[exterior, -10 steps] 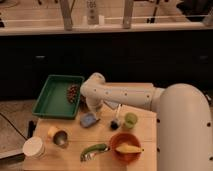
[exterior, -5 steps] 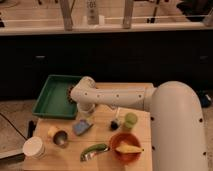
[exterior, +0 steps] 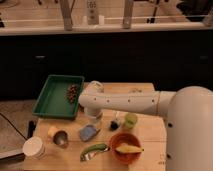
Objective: Wipe table surface with sponge
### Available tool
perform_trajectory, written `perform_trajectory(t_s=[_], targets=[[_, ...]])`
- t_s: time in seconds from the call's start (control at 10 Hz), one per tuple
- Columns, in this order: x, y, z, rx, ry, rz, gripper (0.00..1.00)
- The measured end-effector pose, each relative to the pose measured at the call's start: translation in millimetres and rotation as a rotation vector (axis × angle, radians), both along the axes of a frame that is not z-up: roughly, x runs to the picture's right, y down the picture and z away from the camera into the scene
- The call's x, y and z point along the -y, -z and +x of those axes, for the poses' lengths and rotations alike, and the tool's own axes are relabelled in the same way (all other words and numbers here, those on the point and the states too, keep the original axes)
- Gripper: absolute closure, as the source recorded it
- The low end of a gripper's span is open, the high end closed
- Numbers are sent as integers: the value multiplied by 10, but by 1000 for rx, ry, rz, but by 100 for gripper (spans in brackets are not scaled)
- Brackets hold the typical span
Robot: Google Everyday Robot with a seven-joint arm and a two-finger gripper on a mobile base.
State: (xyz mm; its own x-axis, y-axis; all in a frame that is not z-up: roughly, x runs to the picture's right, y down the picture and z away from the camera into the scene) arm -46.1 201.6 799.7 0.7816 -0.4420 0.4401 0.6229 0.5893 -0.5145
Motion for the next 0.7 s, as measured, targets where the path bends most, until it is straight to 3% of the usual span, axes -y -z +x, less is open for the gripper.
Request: perform_trajectory(t_s=[0.3, 0.7], targets=[[199, -170, 211, -56, -40, 22, 100], [475, -447, 201, -85, -51, 45, 100]])
